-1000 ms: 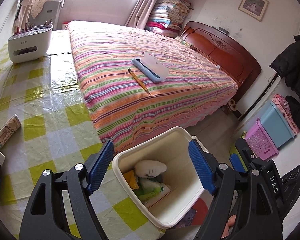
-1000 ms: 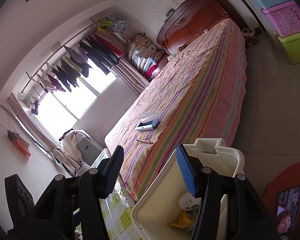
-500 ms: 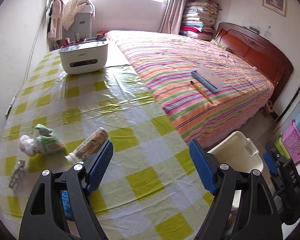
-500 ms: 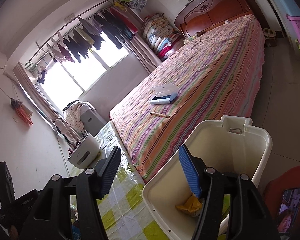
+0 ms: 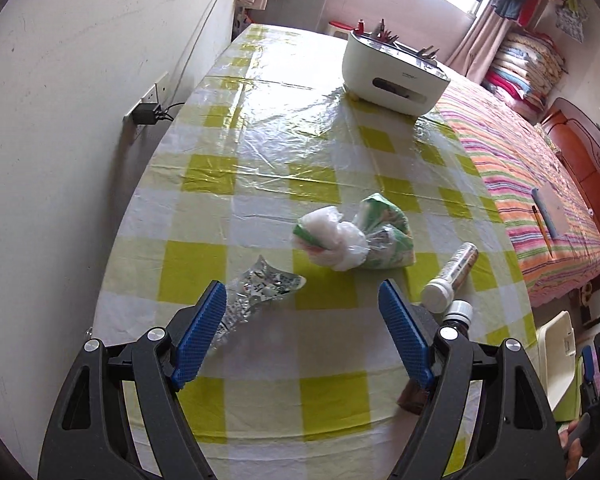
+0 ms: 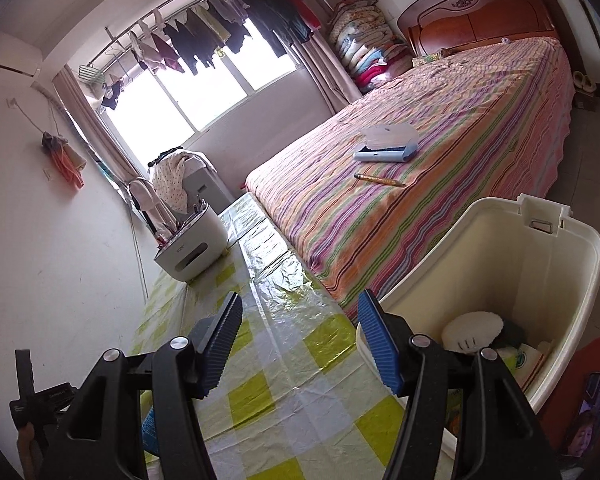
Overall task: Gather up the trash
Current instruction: 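Move both open grippers back over the table items, then grasp the silver blister pack with the left gripper while the right gripper grasps the blue bottle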
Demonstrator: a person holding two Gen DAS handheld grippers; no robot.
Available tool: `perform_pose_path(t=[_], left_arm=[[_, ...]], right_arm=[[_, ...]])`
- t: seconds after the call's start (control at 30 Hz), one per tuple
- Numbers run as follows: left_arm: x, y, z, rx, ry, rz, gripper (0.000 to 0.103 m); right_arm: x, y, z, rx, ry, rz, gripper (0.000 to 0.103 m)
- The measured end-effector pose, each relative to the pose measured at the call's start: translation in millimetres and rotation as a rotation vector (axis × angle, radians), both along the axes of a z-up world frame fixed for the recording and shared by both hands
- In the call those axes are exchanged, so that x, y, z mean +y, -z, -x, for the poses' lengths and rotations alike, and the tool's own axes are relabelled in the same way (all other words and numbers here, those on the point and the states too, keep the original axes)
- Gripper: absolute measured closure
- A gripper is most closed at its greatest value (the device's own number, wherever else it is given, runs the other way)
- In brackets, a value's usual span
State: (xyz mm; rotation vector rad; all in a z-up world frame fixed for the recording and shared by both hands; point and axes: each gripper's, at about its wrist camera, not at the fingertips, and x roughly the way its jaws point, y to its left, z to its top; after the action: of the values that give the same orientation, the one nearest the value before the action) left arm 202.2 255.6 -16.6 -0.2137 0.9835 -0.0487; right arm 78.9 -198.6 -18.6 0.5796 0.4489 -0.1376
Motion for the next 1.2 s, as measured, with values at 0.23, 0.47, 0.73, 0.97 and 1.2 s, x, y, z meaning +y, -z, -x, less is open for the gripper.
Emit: perform_pose_path(t=[0.23, 0.47, 0.73, 0.97, 1.2], left_arm=[[20, 28, -17, 0.069, 0.035, -0.072, 0.026], [15, 48, -29, 0.157, 0.118, -0.037, 0.026], [3, 54, -25, 0.205, 0.171, 0.04, 0.026], [-18, 59, -24, 0.219, 0.175, -0.024, 0.027], [-17, 57, -28, 0.213, 0.106, -0.032, 0.066]], right_arm=[[33, 4, -7, 0.022, -0.074, 0.038, 0.044], [44, 5, -7, 0.039, -0.091, 0.078, 0.044], [54, 7, -10, 0.044, -0.112, 0.093, 0.044], [78, 7, -15, 0.045, -0.169, 0.129, 0.044], [109, 11, -24, 0.06, -0.229, 0.164, 0.044]])
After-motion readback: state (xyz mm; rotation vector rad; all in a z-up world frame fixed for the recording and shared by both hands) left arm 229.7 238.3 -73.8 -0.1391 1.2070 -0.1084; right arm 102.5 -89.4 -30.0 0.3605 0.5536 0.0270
